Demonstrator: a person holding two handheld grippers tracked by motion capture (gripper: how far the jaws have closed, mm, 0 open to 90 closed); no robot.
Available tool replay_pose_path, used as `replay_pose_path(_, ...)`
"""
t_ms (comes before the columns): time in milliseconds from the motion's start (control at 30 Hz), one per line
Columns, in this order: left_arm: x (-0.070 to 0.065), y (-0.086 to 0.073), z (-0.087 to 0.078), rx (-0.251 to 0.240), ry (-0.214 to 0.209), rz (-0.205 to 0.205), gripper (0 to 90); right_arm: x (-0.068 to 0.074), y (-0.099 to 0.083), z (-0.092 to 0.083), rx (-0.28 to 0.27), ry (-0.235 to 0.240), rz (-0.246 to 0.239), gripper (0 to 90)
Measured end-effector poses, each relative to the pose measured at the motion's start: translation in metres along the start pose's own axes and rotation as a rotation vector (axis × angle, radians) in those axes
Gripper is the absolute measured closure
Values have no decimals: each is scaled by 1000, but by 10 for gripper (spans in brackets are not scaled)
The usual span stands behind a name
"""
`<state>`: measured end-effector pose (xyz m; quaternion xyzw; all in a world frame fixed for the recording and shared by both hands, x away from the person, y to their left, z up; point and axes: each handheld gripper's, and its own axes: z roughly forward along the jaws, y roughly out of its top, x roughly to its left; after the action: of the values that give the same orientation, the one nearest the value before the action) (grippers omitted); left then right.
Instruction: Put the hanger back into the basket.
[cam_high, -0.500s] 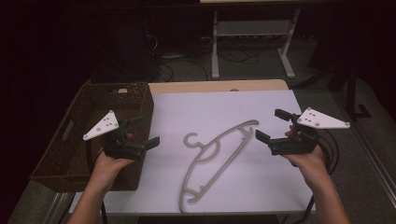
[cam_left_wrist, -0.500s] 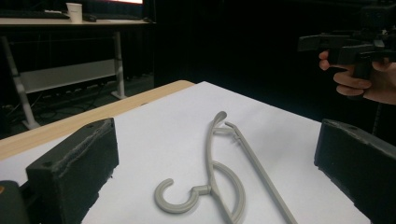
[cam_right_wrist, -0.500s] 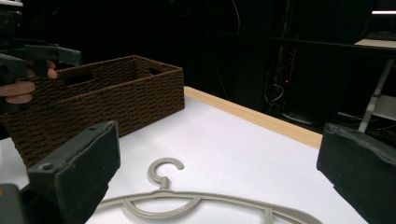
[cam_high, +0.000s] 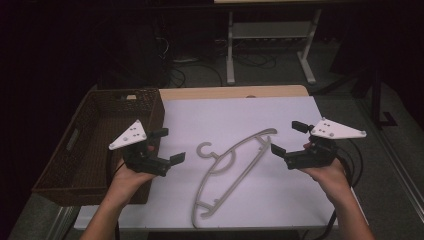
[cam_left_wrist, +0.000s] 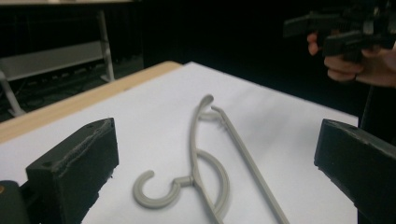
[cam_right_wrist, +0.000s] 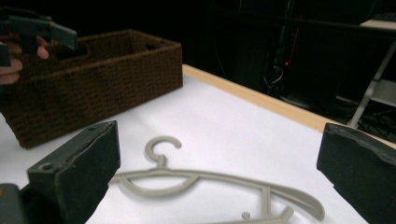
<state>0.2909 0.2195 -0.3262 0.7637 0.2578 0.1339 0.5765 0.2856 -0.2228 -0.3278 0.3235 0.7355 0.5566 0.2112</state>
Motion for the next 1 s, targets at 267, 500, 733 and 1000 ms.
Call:
replay_pose_path(267, -5, -13, 26, 89, -17, -9, 0, -3, -9, 6, 56, 4, 8, 0)
replay_pose_path(500, -7, -29, 46, 157, -33, -15, 0, -3, -19, 15, 114, 1, 4, 0)
replay_pose_path(733, -7, -43, 61, 212, -27, -28, 0, 4, -28, 24, 160, 14, -8, 0)
replay_pose_path(1000, -11, -57, 79, 296, -11, -11, 0, 7, -29, 27, 167, 27, -20, 0)
